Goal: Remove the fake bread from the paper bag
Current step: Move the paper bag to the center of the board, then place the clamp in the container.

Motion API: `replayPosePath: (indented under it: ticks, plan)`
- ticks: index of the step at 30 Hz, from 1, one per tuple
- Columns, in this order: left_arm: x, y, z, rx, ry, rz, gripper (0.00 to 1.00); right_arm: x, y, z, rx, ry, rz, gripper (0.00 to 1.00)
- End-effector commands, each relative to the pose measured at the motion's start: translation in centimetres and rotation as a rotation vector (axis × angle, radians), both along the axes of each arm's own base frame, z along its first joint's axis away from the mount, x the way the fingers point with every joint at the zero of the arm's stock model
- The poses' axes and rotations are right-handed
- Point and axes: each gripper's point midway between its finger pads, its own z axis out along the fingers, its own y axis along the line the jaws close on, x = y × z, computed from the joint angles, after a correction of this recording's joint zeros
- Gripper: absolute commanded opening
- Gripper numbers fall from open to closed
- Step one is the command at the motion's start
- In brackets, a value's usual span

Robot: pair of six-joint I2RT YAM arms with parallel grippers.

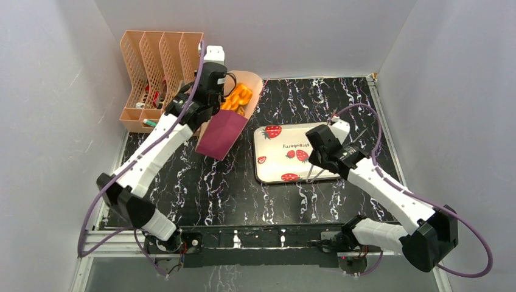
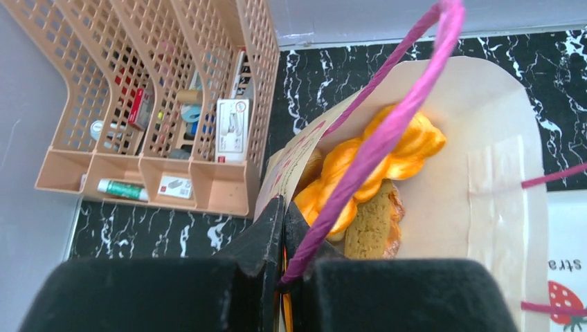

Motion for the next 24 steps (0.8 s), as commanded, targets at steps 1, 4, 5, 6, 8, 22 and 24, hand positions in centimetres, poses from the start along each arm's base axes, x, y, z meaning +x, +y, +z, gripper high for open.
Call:
replayPosePath:
  ticks: [1, 4, 5, 6, 8, 22, 24]
  plan:
    - [-3.0, 2.9, 4.5, -0.013, -0.118, 0.038, 0.00, 2.8, 2.3, 3.5, 0.011, -0.117, 0.134, 0.00]
    - [-4.7, 4.4, 5.3, 0.004, -0.135, 0.036, 0.00, 3.3, 3.5, 3.5, 0.003, -0.111, 0.217, 0.00]
    - [-5.2, 4.8, 5.0, 0.018, -0.129, 0.038, 0.00, 3.4, 4.0, 3.5, 0.004, -0.109, 0.255, 0.00]
    - [-5.7, 5.3, 4.9, 0.027, -0.128, 0.040, 0.00, 3.5, 4.5, 3.3, 0.002, -0.105, 0.291, 0.00]
    - [-6.7, 6.3, 4.7, 0.039, -0.131, 0.055, 0.00, 3.6, 5.4, 2.7, 0.002, -0.083, 0.352, 0.00]
    - [-10.2, 9.7, 3.1, 0.061, -0.113, 0.131, 0.00, 6.2, 11.3, -2.5, -0.204, -0.015, 0.716, 0.00]
    - [-10.6, 9.9, 2.8, 0.058, -0.102, 0.134, 0.00, 7.6, 11.7, -2.8, -0.246, -0.026, 0.732, 0.00]
